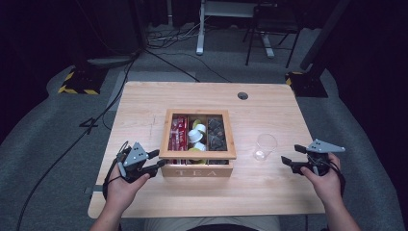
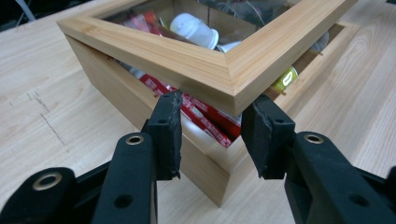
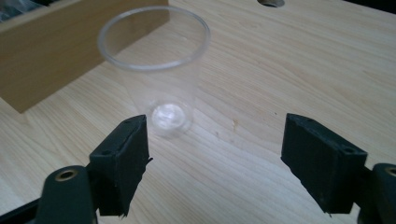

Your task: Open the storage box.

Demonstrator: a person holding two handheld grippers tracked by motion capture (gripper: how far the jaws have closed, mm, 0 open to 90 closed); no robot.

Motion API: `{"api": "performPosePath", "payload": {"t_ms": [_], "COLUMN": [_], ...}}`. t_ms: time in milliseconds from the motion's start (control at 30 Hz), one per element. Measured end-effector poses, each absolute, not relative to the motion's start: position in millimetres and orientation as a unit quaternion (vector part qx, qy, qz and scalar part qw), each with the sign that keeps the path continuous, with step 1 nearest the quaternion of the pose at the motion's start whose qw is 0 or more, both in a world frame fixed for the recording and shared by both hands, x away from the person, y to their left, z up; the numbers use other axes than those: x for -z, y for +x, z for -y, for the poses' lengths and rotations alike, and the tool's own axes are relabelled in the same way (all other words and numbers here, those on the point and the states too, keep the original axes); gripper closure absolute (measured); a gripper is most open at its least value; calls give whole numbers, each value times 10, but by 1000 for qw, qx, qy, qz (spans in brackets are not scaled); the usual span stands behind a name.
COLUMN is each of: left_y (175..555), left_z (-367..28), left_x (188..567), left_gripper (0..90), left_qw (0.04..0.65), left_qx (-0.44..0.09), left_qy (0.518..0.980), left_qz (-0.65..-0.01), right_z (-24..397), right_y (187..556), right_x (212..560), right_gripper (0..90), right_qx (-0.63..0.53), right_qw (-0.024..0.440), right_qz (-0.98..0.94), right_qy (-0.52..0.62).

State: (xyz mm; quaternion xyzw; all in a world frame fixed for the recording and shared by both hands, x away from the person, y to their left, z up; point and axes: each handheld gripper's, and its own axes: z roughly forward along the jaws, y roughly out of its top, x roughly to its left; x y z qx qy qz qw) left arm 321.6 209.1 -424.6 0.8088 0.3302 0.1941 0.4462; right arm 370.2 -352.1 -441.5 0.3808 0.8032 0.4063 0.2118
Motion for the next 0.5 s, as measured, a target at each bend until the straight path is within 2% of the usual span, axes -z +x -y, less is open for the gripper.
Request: {"api": "performPosePath", "payload": {"t_ms": [233, 500], "left_y": [3238, 3277], "left_z": [-2080, -2081], "left_x": [4092, 4038], "left_gripper": [575, 562], "left_qw": [446, 455], "left_qx": [-215, -216], "left_qy": [809, 803], "left_qz": [-317, -318], "right_z": [3285, 2940], "right_y": [3694, 3673], "right_x": [4224, 3978], "right_gripper": [226, 228], "right_qx": [-420, -431], "right_qw": [201, 199], "right_qz": [-813, -829], "right_qy": [350, 297]}}
